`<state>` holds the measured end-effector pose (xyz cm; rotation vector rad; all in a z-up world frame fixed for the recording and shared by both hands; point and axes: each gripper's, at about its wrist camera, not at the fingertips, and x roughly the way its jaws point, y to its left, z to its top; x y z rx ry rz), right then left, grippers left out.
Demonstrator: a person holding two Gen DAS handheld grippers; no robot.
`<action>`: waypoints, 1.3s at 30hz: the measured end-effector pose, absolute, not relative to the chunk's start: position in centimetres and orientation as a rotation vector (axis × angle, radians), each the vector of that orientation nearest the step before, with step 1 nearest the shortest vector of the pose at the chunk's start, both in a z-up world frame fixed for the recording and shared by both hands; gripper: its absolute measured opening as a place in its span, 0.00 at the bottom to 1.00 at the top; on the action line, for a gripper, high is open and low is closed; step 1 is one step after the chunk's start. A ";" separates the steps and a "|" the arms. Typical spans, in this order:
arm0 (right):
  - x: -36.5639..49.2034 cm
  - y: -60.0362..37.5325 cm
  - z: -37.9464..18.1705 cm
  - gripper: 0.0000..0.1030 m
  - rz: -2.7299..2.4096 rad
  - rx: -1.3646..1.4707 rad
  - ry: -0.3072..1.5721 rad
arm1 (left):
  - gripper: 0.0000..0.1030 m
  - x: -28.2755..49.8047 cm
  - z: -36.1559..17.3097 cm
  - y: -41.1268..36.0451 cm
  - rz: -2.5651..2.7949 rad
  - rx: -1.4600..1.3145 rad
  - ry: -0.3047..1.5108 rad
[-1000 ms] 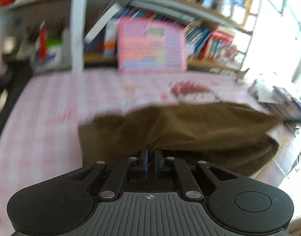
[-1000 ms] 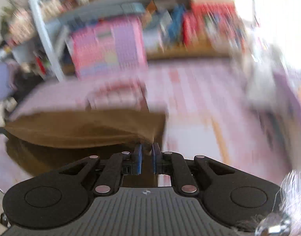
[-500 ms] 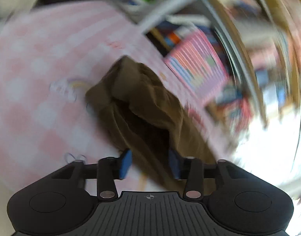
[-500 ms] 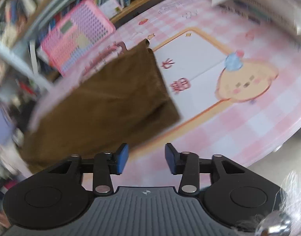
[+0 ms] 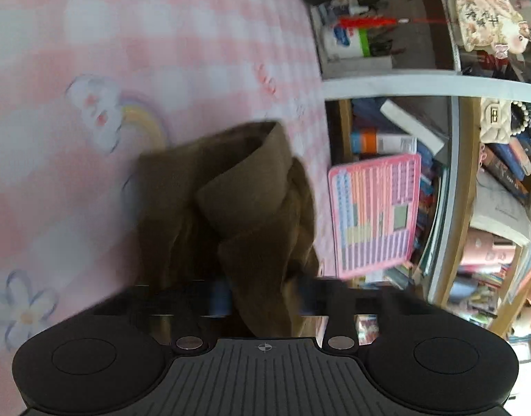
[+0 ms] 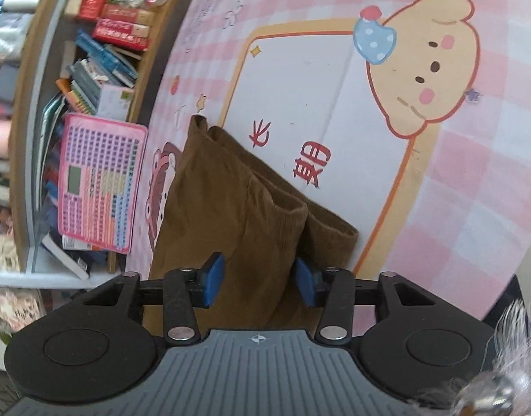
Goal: Fold clothes
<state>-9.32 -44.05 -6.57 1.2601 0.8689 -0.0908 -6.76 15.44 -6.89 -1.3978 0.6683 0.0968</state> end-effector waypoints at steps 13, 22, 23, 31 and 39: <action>-8.3 -44.5 7.2 0.03 0.142 0.903 0.580 | 0.03 -6.2 1.5 16.0 -0.100 -1.032 0.610; -11.2 -43.3 -4.6 0.03 -0.090 0.920 0.943 | 0.03 -8.9 -7.2 15.4 0.081 -1.129 0.753; -10.9 -43.3 -4.2 0.03 -0.080 0.914 0.933 | 0.03 -8.6 -6.3 15.3 0.066 -1.119 0.737; -10.9 -43.9 1.5 0.03 -0.004 0.806 0.736 | 0.03 -8.8 -6.1 15.2 0.052 -1.083 0.733; -10.8 -43.2 -4.1 0.03 -0.093 0.806 0.894 | 0.07 -9.7 -7.1 15.1 0.069 -1.067 0.752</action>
